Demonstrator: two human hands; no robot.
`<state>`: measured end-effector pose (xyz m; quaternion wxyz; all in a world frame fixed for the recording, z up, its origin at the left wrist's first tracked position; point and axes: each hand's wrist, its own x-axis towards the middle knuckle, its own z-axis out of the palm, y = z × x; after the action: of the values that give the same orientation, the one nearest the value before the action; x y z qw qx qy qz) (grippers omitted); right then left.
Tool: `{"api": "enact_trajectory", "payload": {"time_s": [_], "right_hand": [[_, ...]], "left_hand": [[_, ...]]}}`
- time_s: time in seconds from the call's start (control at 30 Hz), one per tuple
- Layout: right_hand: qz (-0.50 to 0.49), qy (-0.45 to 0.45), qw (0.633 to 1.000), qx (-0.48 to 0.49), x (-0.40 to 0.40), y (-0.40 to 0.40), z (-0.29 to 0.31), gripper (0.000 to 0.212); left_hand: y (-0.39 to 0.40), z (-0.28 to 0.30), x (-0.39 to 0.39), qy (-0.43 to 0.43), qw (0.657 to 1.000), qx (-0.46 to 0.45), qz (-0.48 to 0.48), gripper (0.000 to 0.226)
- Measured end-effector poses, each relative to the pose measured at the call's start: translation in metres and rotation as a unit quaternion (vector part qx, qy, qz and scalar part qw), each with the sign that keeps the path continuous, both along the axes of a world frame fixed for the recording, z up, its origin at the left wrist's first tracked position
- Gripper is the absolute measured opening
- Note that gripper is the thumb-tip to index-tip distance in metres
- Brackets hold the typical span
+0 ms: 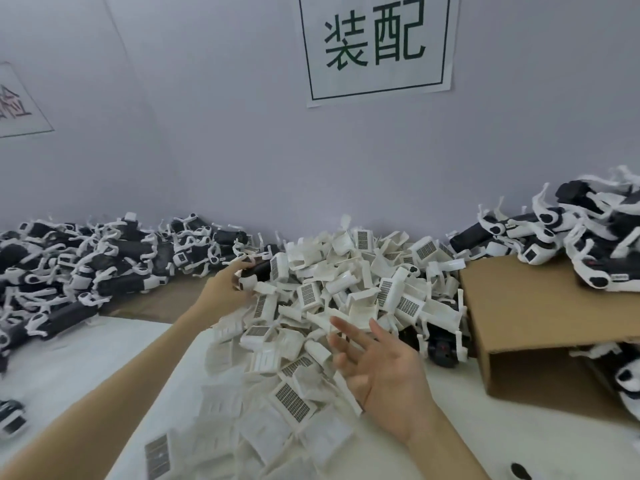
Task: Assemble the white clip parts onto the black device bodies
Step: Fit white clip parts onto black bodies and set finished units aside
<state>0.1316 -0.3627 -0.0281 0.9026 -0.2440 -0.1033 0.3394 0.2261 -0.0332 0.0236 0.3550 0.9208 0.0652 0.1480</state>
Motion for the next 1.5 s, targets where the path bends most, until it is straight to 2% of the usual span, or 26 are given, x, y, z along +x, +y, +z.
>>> {"api": "enact_trajectory", "payload": {"time_s": [0.17,0.23,0.3,0.37,0.5,0.67,0.73,0.8,0.9,0.97,1.1,1.2,1.33,1.43,1.5], "right_hand": [[-0.054,0.041,0.998,-0.001,-0.016,0.002,0.005,0.054],[-0.067,0.041,0.997,-0.004,-0.020,0.002,0.007,0.051],[-0.070,0.040,0.997,-0.008,-0.021,0.003,0.008,0.048],[-0.067,0.041,0.997,-0.008,-0.020,0.004,0.008,0.047],[-0.061,0.044,0.997,-0.013,-0.014,0.004,0.006,0.047],[-0.050,0.047,0.998,-0.015,-0.001,0.006,0.005,0.051],[-0.046,0.051,0.998,-0.015,0.005,0.008,0.004,0.052],[-0.039,0.052,0.998,-0.016,0.009,0.009,0.000,0.051],[-0.030,0.043,0.998,-0.025,0.013,0.007,-0.003,0.045],[-0.029,0.040,0.998,-0.025,0.016,0.007,-0.002,0.049],[-0.041,0.037,0.998,-0.038,0.015,0.008,-0.001,0.053],[-0.045,0.033,0.997,-0.047,0.013,0.007,0.000,0.055],[-0.059,0.022,0.997,-0.052,0.004,0.007,0.006,0.059],[-0.078,-0.003,0.993,-0.084,-0.004,0.005,0.018,0.059],[-0.093,-0.026,0.985,-0.142,-0.014,-0.002,0.028,0.064]], "left_hand": [[0.009,0.013,-0.047,0.091,0.993,0.012,0.072,0.043],[0.010,0.023,-0.049,0.141,0.972,0.102,0.156,0.052],[0.008,0.034,-0.044,0.191,0.929,0.234,0.213,0.073],[0.006,0.045,-0.034,0.198,0.923,0.263,0.198,0.071],[0.013,0.044,0.001,0.149,0.974,0.144,0.094,0.035],[0.017,0.014,0.045,0.097,0.992,0.057,0.057,0.044],[0.020,0.009,0.063,0.136,0.988,0.070,0.028,0.050],[0.022,0.006,0.075,0.182,0.976,0.120,0.005,0.052],[0.020,0.002,0.081,0.175,0.973,0.151,0.005,0.046],[0.017,0.005,0.078,0.169,0.972,0.166,0.007,0.047],[0.011,0.029,0.053,0.134,0.975,0.176,0.000,0.044],[0.007,0.054,0.018,0.062,0.993,0.095,-0.018,0.039],[-0.026,0.073,-0.047,0.000,0.990,0.035,-0.137,0.017],[-0.062,0.062,-0.097,-0.034,0.977,-0.017,-0.210,0.021],[-0.091,0.048,-0.129,-0.062,0.966,-0.027,-0.250,0.027]]}}
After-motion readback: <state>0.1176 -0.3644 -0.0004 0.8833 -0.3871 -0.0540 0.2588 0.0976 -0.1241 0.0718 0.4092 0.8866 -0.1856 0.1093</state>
